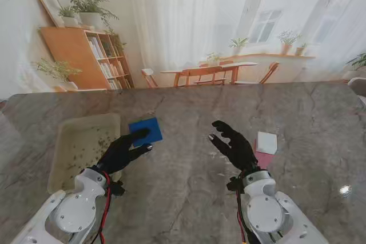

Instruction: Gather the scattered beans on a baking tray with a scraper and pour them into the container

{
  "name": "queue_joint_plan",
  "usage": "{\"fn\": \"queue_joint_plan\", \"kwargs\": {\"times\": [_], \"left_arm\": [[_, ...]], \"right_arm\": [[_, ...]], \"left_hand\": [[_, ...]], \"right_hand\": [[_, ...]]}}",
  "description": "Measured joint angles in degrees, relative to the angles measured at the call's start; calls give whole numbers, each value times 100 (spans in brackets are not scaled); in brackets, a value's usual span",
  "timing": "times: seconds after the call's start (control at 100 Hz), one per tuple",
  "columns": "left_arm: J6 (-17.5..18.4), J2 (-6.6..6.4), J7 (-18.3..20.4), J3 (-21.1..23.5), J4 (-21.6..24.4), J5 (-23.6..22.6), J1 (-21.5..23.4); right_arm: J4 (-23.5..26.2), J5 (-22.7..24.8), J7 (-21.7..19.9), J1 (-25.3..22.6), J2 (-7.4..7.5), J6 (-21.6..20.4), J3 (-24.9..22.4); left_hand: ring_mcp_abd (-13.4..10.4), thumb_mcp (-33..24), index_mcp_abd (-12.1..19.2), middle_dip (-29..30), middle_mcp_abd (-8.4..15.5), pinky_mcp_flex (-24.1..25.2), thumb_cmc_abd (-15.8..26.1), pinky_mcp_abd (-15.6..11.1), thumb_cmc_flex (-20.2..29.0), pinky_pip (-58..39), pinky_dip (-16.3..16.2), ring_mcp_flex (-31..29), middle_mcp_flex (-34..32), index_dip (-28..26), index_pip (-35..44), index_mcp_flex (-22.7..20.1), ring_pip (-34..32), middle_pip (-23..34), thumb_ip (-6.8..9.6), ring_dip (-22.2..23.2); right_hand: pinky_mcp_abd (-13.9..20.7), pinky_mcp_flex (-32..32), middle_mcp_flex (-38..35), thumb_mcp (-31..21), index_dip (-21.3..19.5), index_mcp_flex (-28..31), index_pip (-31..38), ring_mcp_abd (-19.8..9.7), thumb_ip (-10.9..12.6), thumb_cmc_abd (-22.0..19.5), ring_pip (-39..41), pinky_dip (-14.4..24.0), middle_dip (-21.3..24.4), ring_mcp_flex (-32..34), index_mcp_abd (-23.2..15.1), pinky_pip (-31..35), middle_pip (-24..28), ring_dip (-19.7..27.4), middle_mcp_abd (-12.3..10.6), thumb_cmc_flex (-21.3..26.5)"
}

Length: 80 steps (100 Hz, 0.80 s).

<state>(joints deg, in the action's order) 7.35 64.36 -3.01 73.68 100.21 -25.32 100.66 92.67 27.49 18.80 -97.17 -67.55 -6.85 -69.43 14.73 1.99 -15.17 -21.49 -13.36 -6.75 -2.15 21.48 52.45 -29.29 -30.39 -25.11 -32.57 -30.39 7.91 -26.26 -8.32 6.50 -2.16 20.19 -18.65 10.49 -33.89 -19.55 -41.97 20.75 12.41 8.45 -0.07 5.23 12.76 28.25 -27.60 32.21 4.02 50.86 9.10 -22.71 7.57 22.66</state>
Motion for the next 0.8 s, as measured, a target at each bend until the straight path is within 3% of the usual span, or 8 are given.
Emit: {"fn": "queue_joint_plan", "kwargs": {"times": [0.47,0.69,0.8], "left_arm": [[50,-2,-37,13,11,-77,43],[83,5,-96,78,42,-92,103],[124,7,-248,143,133,-365,214]], "right_arm": [[-58,-42,-62,32,4,-88,10],[169,350,262,-142,2,-340,-67],[401,541,504,-282,-10,-623,-196]], "left_hand": [[0,0,0,0,0,0,0,0,0,0,-1,0,0,0,0,0,0,0,0,1],[0,0,0,0,0,0,0,0,0,0,-1,0,0,0,0,0,0,0,0,1],[0,0,0,0,0,0,0,0,0,0,-1,0,0,0,0,0,0,0,0,1]], "right_hand": [[0,1,-66,-61,2,2,2,0,0,57,0,78,0,0,1,2,0,-33,10,0],[-1,25,-120,-61,2,5,7,0,0,242,0,81,0,117,2,2,0,-34,10,0],[-1,80,-156,-61,2,6,9,0,0,299,0,88,-18,119,2,2,0,-34,10,0]]}}
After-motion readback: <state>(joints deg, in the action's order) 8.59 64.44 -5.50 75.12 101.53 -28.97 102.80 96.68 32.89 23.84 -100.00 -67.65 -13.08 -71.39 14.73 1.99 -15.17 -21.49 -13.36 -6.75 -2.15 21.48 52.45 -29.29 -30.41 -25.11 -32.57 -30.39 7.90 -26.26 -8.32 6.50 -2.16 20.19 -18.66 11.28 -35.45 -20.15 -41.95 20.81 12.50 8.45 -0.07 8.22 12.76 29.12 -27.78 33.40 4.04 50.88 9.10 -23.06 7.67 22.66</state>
